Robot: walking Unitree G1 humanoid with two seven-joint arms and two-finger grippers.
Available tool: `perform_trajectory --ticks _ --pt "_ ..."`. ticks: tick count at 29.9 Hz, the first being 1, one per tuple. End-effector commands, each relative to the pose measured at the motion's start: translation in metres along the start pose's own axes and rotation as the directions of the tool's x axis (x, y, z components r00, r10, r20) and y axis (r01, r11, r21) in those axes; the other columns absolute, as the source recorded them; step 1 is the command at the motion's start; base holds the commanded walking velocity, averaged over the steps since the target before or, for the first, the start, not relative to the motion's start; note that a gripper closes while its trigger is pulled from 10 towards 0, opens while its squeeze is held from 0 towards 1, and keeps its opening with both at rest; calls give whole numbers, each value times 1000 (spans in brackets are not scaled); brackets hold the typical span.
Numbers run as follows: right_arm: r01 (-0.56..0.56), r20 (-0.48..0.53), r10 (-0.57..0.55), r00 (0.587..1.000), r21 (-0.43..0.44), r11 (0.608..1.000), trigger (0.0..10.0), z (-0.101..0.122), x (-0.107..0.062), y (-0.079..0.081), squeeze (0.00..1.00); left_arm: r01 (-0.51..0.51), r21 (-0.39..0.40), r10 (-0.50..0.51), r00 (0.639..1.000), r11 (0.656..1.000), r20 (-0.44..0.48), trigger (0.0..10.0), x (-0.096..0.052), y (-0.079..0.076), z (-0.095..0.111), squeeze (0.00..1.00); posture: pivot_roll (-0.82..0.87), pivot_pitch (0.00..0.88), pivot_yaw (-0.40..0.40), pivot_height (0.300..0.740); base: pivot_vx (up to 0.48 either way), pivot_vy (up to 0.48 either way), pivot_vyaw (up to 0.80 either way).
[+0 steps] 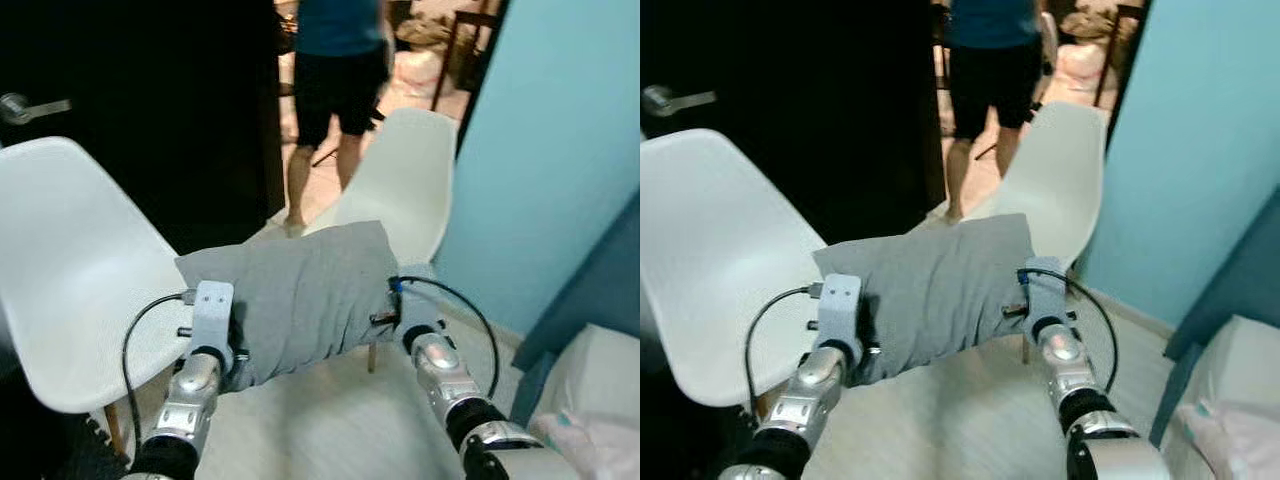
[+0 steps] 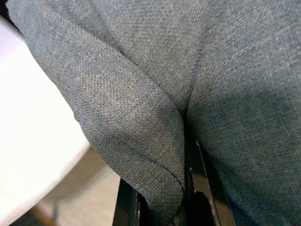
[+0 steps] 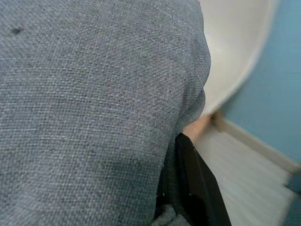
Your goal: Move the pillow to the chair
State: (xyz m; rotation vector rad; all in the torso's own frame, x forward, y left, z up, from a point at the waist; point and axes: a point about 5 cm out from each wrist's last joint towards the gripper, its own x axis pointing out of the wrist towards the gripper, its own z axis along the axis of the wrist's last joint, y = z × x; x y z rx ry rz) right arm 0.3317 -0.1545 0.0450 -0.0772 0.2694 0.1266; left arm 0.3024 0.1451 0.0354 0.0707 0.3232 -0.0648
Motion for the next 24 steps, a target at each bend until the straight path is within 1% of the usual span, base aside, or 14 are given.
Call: perform_trajectory --ticks 1,13,19,24 --pt "-75 15 75 997 10 997 10000 5 4 19 0 34 3 -34 999 999 42 10000 2 -9 7 0 -7 0 -10 721 0 0 -800" --pt "-77 8 77 997 8 997 10000 5 4 19 0 24 -2 -24 999 1000 41 10000 2 -7 7 0 -5 0 -15 721 0 0 -800" --pt "-81 -11 81 997 -10 997 10000 2 4 19 0 22 -9 -22 999 1000 40 10000 2 -7 7 0 -7 0 -13 721 0 0 -800" --pt "-92 2 92 996 -39 995 10000 3 3 21 0 19 -26 -18 999 999 37 10000 2 -6 6 0 -7 0 -13 721 0 0 0"
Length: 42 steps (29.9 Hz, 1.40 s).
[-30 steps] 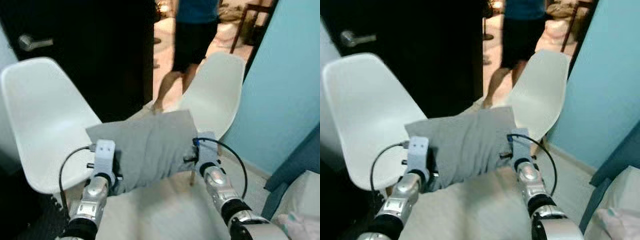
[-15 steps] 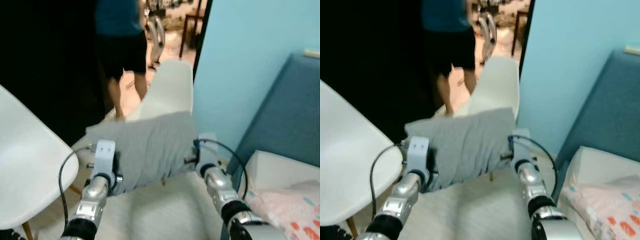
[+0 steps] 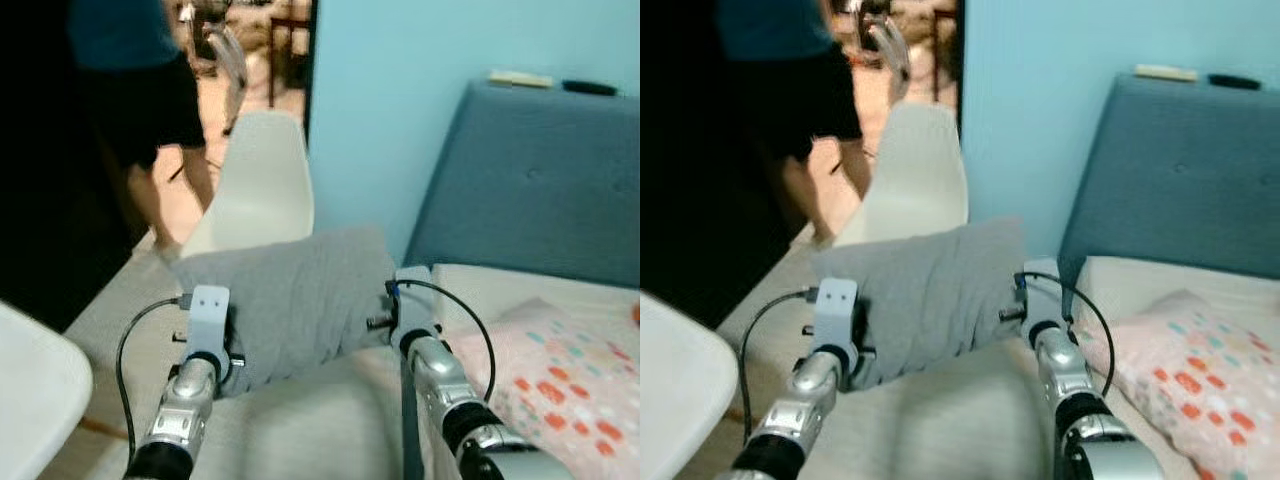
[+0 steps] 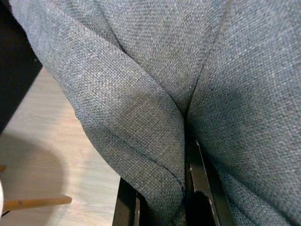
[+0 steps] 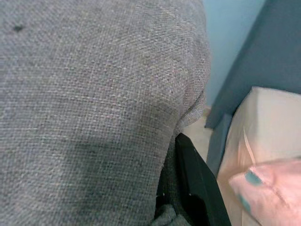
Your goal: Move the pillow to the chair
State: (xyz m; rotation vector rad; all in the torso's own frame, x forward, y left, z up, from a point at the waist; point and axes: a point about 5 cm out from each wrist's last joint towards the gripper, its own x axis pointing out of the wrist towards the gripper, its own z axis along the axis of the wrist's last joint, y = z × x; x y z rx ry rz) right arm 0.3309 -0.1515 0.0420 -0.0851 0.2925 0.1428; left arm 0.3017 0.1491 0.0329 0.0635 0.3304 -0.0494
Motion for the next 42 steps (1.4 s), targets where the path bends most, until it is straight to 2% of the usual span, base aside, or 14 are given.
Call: perform_trajectory --ticks 1,14,42 --pt "-75 25 76 997 -32 997 10000 6 3 17 0 33 -16 -32 999 999 44 10000 2 -10 9 0 -7 0 -13 721 0 0 0" --pt "-113 8 114 993 -44 993 10000 5 4 22 0 -11 -21 12 999 1000 42 10000 4 -2 11 0 -2 0 -24 721 0 0 0" --pt "-114 18 114 993 -42 993 10000 9 6 26 0 -6 -24 7 998 1000 63 10000 4 1 13 0 12 0 -25 721 367 0 0"
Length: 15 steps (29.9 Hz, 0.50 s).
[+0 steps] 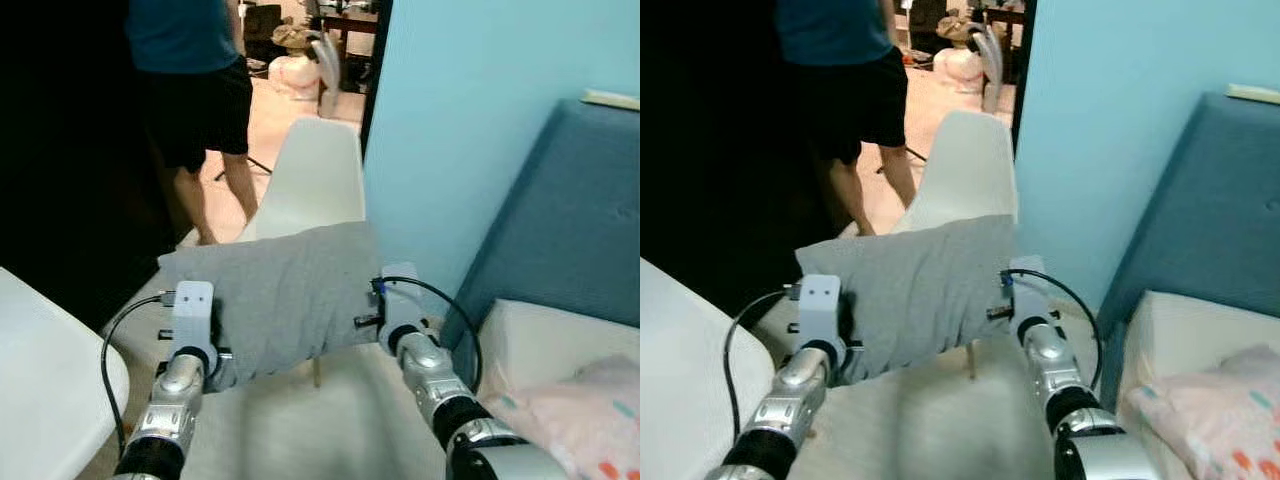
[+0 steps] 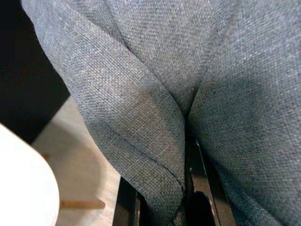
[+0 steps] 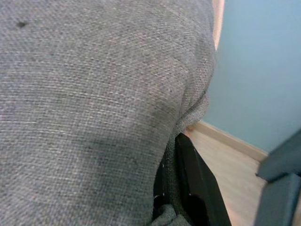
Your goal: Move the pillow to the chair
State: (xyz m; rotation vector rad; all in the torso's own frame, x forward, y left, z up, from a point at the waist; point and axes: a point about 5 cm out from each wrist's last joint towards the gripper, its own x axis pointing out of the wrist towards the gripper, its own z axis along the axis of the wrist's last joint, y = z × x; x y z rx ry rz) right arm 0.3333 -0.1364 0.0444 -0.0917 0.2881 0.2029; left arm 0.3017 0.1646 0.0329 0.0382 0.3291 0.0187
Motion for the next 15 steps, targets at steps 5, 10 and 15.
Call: perform_trajectory --ticks 5,10,15 --pt "-56 13 56 998 -27 998 10000 5 3 12 0 57 12 -58 996 998 62 10000 3 -14 14 0 14 0 -24 721 392 0 0" --pt "-52 14 52 999 -26 998 10000 5 3 12 0 59 14 -60 996 998 60 10000 4 -13 14 0 13 0 -23 721 381 0 0" --pt "-49 20 50 999 -21 999 10000 6 3 11 0 61 15 -62 996 998 60 10000 4 -13 14 0 14 0 -24 721 375 0 0"
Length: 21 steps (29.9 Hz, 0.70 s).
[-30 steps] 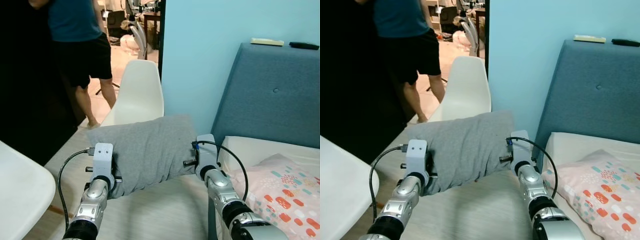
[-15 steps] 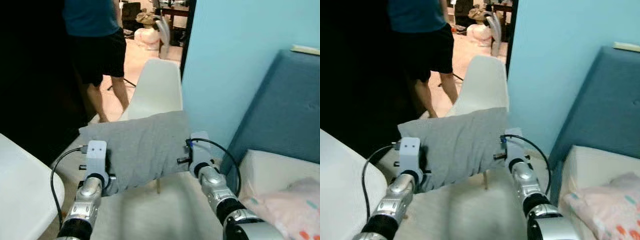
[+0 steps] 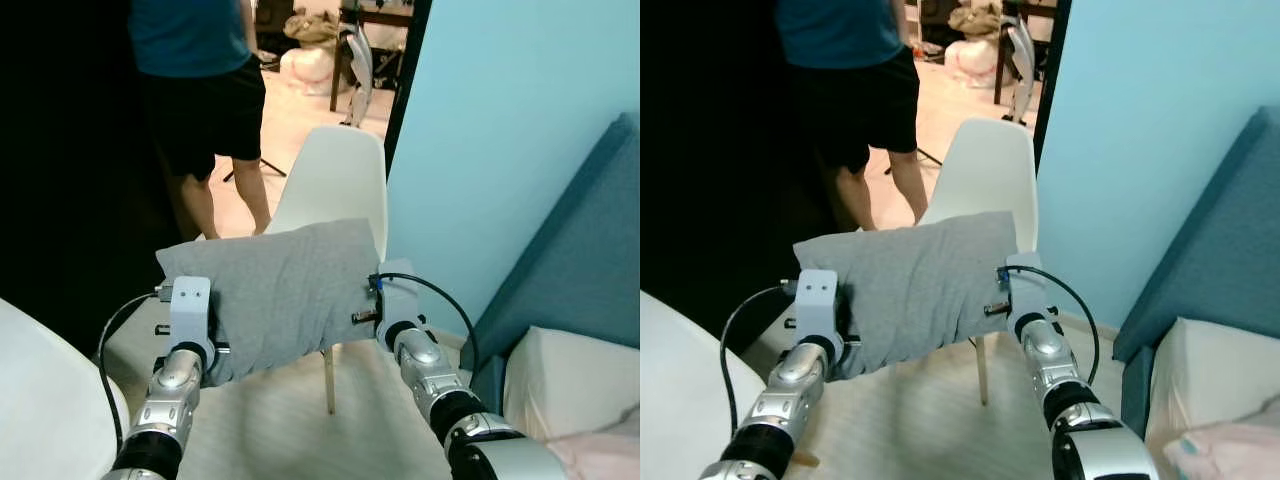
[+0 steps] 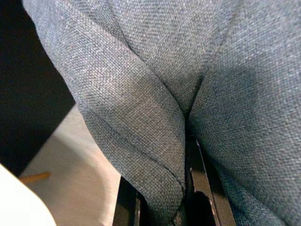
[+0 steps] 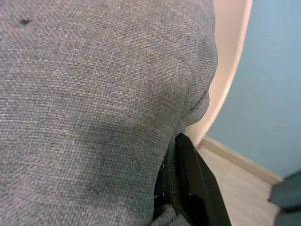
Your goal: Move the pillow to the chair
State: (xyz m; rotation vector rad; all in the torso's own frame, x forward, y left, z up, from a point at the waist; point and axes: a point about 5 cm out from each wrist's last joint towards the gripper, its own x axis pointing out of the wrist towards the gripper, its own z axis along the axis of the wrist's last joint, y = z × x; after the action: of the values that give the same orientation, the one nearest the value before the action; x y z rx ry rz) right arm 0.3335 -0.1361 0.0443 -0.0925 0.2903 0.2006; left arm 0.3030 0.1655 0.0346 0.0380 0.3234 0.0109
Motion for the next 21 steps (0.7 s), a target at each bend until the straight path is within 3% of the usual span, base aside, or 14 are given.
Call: perform_trajectory --ticks 1,12,18,21 --pt "-51 25 51 998 -20 999 10000 6 3 11 0 55 14 -56 997 998 55 10000 3 -15 12 0 14 0 -24 721 371 0 0" --pt "-55 20 55 998 -7 998 10000 6 3 11 0 56 15 -57 997 998 56 10000 3 -14 12 0 22 0 -25 721 368 0 0" --pt "-59 17 59 998 -4 998 10000 5 3 12 0 57 15 -58 997 998 59 10000 3 -14 13 0 21 0 -21 721 364 0 -616" --pt "-57 19 57 998 -10 998 10000 5 3 11 0 61 16 -62 996 998 61 10000 4 -14 14 0 21 0 -19 721 364 0 0"
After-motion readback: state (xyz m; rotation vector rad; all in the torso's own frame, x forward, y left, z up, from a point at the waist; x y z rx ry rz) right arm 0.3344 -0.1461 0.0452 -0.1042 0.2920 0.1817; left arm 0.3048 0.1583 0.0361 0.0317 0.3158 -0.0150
